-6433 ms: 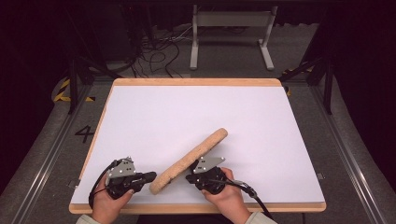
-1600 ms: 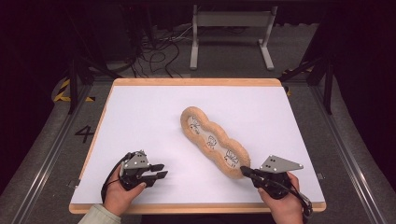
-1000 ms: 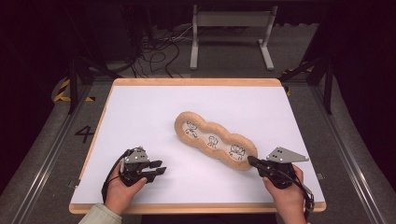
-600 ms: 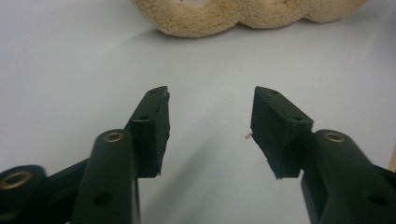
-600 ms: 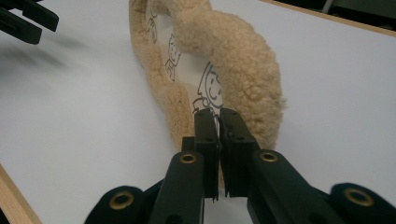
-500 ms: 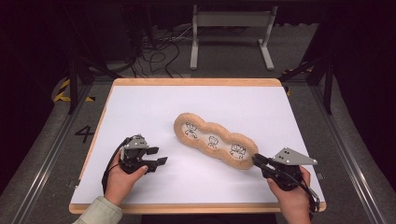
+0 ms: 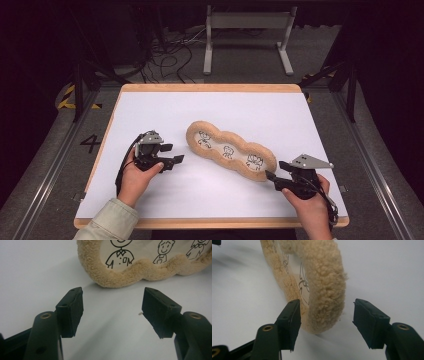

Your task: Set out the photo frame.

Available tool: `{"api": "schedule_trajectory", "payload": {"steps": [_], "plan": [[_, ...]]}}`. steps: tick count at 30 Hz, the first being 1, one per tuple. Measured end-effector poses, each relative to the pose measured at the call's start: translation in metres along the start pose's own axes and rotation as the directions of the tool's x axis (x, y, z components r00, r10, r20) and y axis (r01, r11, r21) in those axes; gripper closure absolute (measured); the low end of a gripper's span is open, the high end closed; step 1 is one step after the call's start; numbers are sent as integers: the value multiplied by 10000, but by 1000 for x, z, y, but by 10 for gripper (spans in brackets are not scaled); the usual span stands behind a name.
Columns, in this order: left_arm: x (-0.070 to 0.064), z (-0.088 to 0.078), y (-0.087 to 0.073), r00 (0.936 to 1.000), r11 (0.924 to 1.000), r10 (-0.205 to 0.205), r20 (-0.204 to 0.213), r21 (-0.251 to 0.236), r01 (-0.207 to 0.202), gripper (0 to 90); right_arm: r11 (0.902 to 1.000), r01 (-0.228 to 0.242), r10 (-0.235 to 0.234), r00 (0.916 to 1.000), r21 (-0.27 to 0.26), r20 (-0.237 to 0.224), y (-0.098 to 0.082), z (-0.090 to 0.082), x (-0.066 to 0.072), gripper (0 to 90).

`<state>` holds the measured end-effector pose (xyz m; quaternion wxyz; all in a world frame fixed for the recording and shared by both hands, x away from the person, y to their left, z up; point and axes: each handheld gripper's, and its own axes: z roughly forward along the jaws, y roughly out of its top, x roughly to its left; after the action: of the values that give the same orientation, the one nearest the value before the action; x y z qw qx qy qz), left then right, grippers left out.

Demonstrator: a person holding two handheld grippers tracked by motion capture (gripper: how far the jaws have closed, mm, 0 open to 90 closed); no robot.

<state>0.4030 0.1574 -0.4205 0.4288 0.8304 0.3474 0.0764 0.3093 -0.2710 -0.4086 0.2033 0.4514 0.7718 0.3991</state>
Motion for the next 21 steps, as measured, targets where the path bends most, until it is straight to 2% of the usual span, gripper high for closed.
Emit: {"api": "schedule_trajectory", "payload": {"steps": [3, 6, 9, 13, 18, 21], "plan": [[1, 7, 5, 9997, 9998, 161, -166, -87, -163, 335, 9999, -99, 100, 9999, 115, -100, 0, 5, 0, 417], [0, 13, 13, 9996, 9996, 150, -224, -230, -155, 335, 9998, -92, 97, 9997, 202, -241, -2, 7, -2, 586], [-1, 16, 17, 9997, 9990, 183, -184, -402, -190, 346, 9995, -220, 227, 9992, 228, -318, -2, 7, -3, 635], [-2, 19, 22, 9995, 9989, 234, -230, -394, -243, 346, 9982, -528, 541, 9974, 284, -481, -1, 7, -5, 655], [-1, 29, 29, 9996, 9978, 105, -279, -648, -123, 335, 9981, -550, 564, 9971, 292, -507, -1, 7, -5, 657], [0, 37, 33, 9995, 9980, 101, -293, -621, -119, 328, 9981, -546, 560, 9971, 284, -512, -1, 7, -5, 657]]}}
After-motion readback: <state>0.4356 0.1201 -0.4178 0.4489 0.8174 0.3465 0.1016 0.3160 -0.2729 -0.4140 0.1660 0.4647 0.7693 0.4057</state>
